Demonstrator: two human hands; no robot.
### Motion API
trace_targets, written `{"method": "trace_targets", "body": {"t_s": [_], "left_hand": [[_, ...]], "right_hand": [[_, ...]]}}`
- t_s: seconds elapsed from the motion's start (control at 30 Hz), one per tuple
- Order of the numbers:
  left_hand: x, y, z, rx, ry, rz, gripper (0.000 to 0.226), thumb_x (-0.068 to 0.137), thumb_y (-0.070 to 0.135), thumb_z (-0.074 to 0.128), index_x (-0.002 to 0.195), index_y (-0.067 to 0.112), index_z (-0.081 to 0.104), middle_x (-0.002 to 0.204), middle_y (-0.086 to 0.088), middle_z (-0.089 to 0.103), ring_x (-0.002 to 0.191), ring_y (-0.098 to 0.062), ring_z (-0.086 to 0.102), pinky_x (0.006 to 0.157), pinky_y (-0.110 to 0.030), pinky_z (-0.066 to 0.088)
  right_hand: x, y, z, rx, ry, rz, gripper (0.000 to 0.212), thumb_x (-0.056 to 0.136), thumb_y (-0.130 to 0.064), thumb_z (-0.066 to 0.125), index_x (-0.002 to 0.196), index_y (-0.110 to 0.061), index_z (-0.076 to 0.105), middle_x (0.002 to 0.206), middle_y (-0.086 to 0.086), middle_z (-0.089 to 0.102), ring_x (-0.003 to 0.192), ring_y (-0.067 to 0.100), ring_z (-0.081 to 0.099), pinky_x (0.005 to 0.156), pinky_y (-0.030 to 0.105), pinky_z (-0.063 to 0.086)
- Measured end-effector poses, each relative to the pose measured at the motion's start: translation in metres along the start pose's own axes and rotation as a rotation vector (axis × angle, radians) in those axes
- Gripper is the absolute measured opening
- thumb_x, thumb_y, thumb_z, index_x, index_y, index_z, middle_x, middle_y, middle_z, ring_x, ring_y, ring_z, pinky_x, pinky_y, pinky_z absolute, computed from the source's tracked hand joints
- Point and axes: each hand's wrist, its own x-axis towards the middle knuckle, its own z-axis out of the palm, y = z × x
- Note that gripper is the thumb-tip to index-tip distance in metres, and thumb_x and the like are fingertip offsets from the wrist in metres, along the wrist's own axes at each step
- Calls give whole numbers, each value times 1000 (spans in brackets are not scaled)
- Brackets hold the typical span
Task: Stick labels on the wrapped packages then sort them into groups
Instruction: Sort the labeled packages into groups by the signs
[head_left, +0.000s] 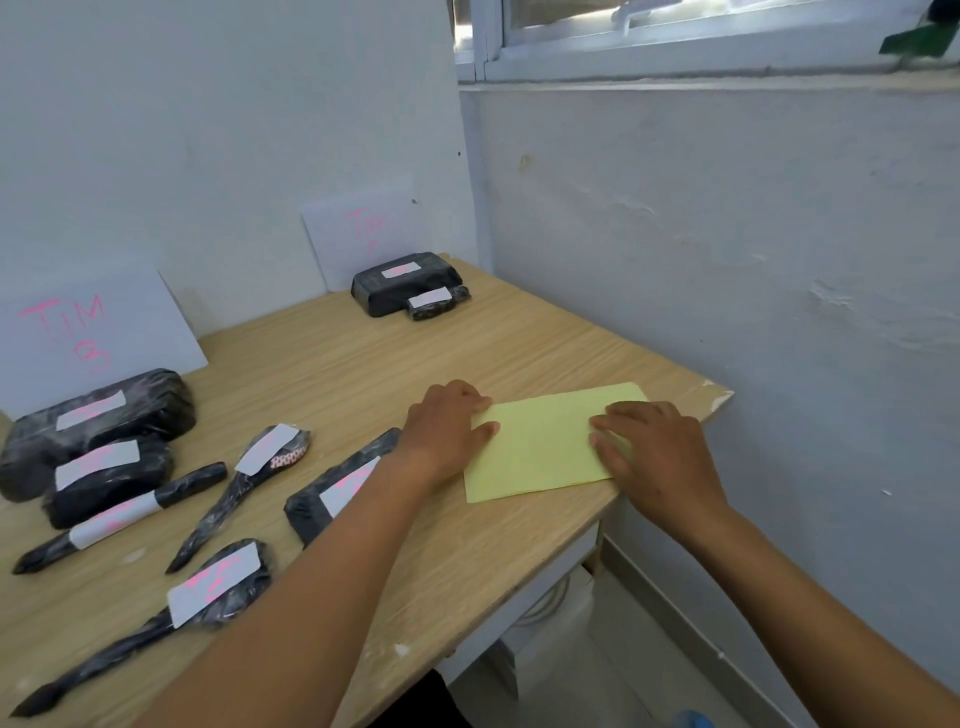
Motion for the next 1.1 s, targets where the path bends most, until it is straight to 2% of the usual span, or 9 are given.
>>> {"method": "trace_targets", "body": {"t_s": [0.13, 0.23, 0.33, 0.47, 0.63, 0.73, 0.83, 1.0, 1.1], "left_hand": [[0, 8, 2, -11, 7, 6, 42, 93, 41, 53, 133, 24, 52, 127, 2, 48, 120, -18, 39, 100, -33, 29], [-7, 20, 8, -93, 74, -10, 42, 91, 42, 57, 128, 22, 56, 119, 2, 51, 115, -18, 44, 101, -32, 33], [-15, 39, 18, -87, 127, -11, 44, 92, 43, 54, 128, 19, 57, 120, -1, 52, 114, -20, 45, 103, -36, 33], [-22, 57, 28, -11, 209, 4, 42, 94, 43, 50, 126, 18, 59, 120, -3, 51, 113, -23, 43, 104, -38, 27], [-28, 42, 19, -58, 257, -7, 39, 91, 45, 54, 122, 23, 62, 129, 2, 48, 124, -19, 35, 112, -36, 18], [-41, 21, 3, -172, 247, -32, 37, 91, 41, 57, 122, 22, 61, 127, 4, 51, 124, -15, 38, 106, -31, 30], [-65, -4, -15, -167, 247, -31, 38, 91, 41, 56, 124, 23, 59, 127, 4, 52, 123, -14, 40, 104, -32, 36], [-110, -55, -35, -27, 255, -106, 51, 85, 54, 57, 126, 23, 57, 124, 4, 54, 118, -17, 46, 95, -27, 37], [-134, -72, -43, 7, 207, -177, 72, 81, 61, 58, 138, 20, 44, 142, 4, 43, 133, -14, 35, 105, -24, 27]], "right_hand": [[9, 15, -4, 74, -44, -18, 32, 97, -36, 48, 123, -27, 63, 135, -7, 55, 127, 17, 43, 100, 35, 30], [18, 31, -7, 132, -74, -39, 31, 97, -29, 49, 124, -22, 63, 135, -3, 56, 128, 18, 45, 102, 34, 32], [22, 47, -9, 182, -76, -29, 30, 96, -23, 51, 123, -18, 64, 135, 0, 56, 129, 18, 45, 104, 31, 32], [25, 58, -13, 171, -69, -16, 28, 95, -19, 52, 120, -17, 65, 134, 1, 57, 127, 22, 48, 102, 36, 35], [31, 53, -20, 85, -123, -66, 25, 94, -17, 55, 115, -15, 67, 132, 5, 59, 124, 26, 51, 103, 40, 35], [38, 25, -23, 139, -54, -98, 22, 90, -15, 60, 110, -15, 69, 125, 6, 62, 119, 28, 55, 101, 42, 38], [41, -29, -18, 231, -43, -223, 23, 89, -16, 62, 111, -17, 68, 119, 3, 65, 113, 25, 57, 97, 38, 41], [27, -123, 12, 287, -224, -467, 34, 92, -29, 58, 125, -23, 60, 129, -4, 58, 119, 15, 50, 99, 30, 39], [21, -159, 33, 270, -274, -583, 37, 93, -33, 55, 129, -24, 59, 135, -4, 54, 125, 16, 47, 99, 31, 41]]}}
